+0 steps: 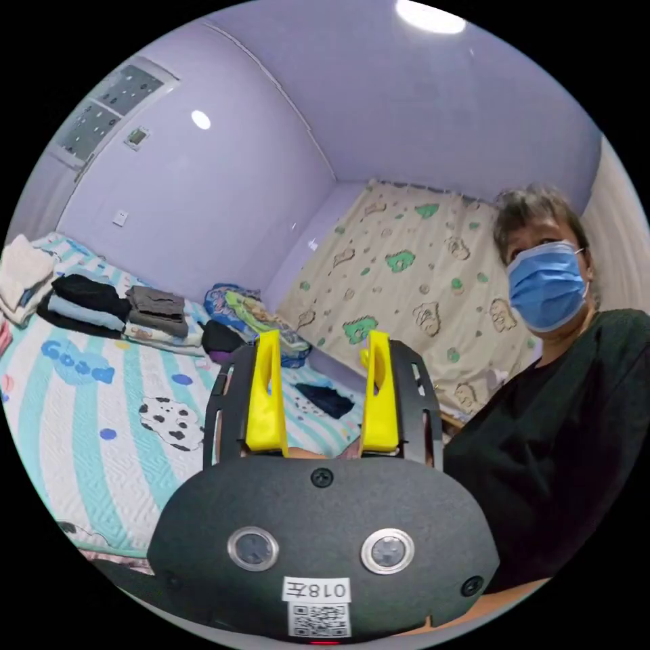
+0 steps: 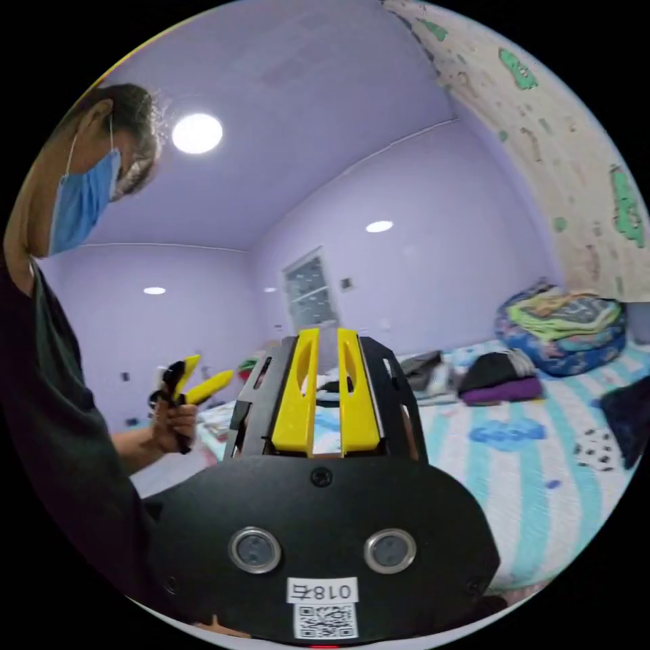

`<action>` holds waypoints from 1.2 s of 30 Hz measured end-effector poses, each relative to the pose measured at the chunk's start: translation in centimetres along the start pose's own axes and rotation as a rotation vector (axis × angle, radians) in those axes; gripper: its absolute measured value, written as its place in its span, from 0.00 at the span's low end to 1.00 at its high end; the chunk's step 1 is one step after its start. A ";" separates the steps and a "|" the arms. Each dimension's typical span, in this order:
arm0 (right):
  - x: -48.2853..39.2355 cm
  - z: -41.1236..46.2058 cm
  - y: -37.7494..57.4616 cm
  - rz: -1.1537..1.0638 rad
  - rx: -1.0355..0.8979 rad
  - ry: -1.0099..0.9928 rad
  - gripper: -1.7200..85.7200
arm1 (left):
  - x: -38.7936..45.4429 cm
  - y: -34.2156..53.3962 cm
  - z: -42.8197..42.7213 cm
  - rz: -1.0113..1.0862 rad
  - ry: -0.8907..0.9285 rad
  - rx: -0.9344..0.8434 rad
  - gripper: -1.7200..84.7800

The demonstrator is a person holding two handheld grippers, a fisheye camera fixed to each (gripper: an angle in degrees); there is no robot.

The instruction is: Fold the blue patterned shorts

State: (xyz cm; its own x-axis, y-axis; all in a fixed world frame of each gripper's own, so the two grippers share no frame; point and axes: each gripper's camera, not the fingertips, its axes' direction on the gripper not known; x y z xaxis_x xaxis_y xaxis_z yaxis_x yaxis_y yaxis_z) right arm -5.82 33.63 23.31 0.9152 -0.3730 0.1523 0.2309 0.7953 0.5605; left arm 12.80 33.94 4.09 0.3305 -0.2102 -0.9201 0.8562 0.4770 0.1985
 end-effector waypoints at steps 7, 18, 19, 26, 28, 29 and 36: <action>-6.1 14.2 3.3 0.132 -0.170 -0.446 0.03 | 0.7 4.8 -19.1 0.086 0.050 0.310 0.04; -15.5 44.7 15.4 0.218 -0.666 -0.598 0.10 | -7.4 12.9 -38.9 -0.094 -0.240 0.488 0.14; -16.7 48.5 16.8 0.180 -0.726 -0.575 0.11 | -8.1 14.3 -40.3 -0.145 -0.314 0.508 0.13; -22.4 67.5 25.9 0.056 -0.922 -0.390 0.13 | -9.7 19.1 -49.5 -0.226 -0.593 0.515 0.11; -23.5 71.3 27.9 0.013 -0.940 -0.315 0.13 | -9.7 20.7 -52.8 -0.239 -0.664 0.517 0.11; -24.3 73.6 29.1 -0.023 -0.946 -0.265 0.14 | -9.6 21.1 -53.5 -0.241 -0.679 0.519 0.11; -27.0 82.8 34.3 -0.092 -1.005 -0.147 0.15 | -9.7 24.6 -59.3 -0.258 -0.761 0.526 0.10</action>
State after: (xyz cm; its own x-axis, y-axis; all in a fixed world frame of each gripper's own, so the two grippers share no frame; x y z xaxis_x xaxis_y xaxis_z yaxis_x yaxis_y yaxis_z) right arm -49.91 31.40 105.80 0.8458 -0.4542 0.2799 0.5309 0.7684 -0.3575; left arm 7.12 98.29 -2.07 0.1171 -0.8413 -0.5277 0.9461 -0.0671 0.3170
